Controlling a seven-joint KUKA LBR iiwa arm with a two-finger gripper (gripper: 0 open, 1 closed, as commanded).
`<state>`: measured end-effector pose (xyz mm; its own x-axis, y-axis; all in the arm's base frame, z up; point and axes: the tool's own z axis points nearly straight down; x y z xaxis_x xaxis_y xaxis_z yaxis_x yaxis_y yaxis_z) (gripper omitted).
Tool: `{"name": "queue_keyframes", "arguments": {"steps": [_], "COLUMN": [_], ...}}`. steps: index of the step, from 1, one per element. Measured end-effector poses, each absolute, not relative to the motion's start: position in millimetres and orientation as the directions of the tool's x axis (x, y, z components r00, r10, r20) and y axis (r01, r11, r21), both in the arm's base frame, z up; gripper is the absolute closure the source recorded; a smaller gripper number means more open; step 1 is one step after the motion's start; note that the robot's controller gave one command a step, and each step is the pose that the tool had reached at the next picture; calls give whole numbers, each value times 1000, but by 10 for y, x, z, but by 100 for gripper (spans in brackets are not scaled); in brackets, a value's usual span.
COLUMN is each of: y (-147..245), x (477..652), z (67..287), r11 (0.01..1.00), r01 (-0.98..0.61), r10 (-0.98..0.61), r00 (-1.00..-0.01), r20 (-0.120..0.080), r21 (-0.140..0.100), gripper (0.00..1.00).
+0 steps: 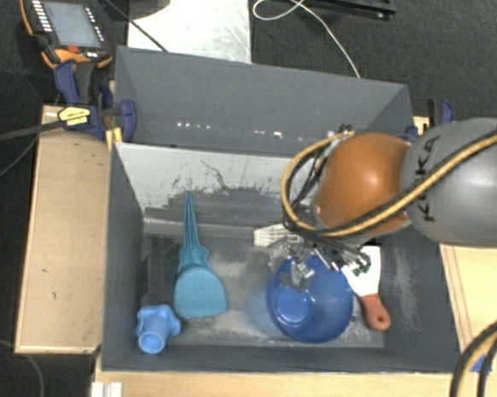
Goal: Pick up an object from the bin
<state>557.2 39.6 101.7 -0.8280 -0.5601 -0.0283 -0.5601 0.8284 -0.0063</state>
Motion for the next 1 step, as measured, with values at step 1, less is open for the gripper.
{"name": "queue_keyframes", "arguments": {"steps": [1], "y": [355], "x": [5486], "z": [1753], "r11": [812], "r01": [-583], "r10": [-583], "r00": [-812], "r20": [-18], "r21": [1], "gripper": [100]}}
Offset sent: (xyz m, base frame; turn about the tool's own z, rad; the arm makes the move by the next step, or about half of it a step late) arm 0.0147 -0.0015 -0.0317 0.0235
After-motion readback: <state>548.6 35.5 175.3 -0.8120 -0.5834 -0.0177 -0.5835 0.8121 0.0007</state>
